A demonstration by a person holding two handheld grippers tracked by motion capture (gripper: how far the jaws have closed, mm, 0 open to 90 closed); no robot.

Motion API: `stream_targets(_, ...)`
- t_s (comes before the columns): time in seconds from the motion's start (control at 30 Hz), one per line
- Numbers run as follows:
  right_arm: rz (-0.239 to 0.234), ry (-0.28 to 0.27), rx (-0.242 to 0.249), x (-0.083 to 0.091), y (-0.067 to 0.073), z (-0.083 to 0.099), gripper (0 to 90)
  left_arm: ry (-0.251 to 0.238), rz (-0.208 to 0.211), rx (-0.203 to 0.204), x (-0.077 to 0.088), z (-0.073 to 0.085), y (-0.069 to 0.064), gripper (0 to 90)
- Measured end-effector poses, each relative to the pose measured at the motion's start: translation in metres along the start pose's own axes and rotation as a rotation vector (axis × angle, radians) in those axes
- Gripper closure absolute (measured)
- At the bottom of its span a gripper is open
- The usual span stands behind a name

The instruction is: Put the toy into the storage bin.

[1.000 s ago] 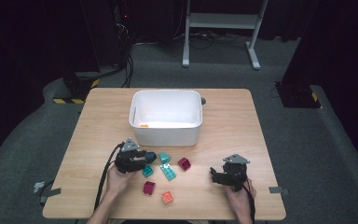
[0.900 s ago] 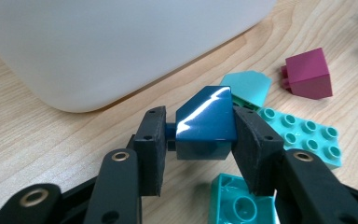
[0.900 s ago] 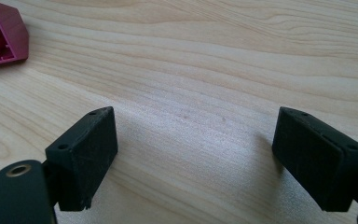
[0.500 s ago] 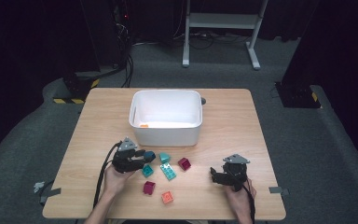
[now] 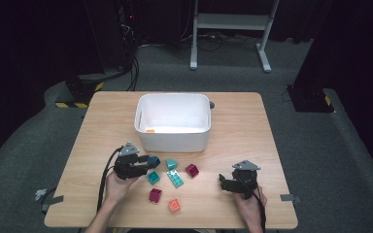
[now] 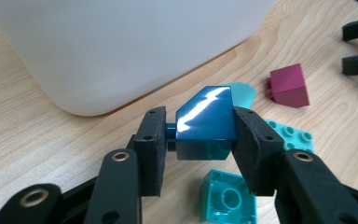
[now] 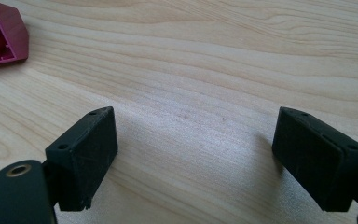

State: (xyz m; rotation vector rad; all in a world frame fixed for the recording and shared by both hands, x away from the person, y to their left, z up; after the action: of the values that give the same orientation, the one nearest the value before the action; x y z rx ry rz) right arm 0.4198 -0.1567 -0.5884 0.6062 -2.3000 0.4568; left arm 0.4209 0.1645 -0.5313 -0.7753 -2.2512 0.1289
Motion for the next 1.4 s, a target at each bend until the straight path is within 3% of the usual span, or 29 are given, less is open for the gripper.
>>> stream_targets(0.53, 0.001, 0.001, -0.001, 0.0, 0.0, 0.0, 13.7, -0.017, 0.02, 0.006, 0.017, -0.011, -0.005, 56.6)
stream_targets(0.9, 0.0, 0.0, 0.0, 0.0, 0.0, 0.0, 13.7, -0.03, 0.005, -0.027, 0.029, -0.021, -0.011, 56.6)
stream_targets(1.1, 0.0, 0.0, 0.0, 0.0, 0.0, 0.0, 13.7, -0.035, 0.011, -0.013, 0.032, -0.023, -0.011, 56.6)
stream_targets(1.4, 0.0, 0.0, 0.0, 0.0, 0.0, 0.0, 13.7, -0.062, 0.0, -0.043, 0.042, -0.034, -0.015, 56.6)
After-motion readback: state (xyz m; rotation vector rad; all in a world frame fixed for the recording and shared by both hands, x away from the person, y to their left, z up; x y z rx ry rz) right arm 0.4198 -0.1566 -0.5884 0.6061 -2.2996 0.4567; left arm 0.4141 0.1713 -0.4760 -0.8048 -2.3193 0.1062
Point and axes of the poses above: each handheld gripper's, and its own axes: x roughly backward along the jaws, z roughly out of its underside, y roughly to its left, the point moved 9 cm from there along -x, roughly forward along the jaws, and after that the axes turned 11 degrees about x, right-handed, at the moved point
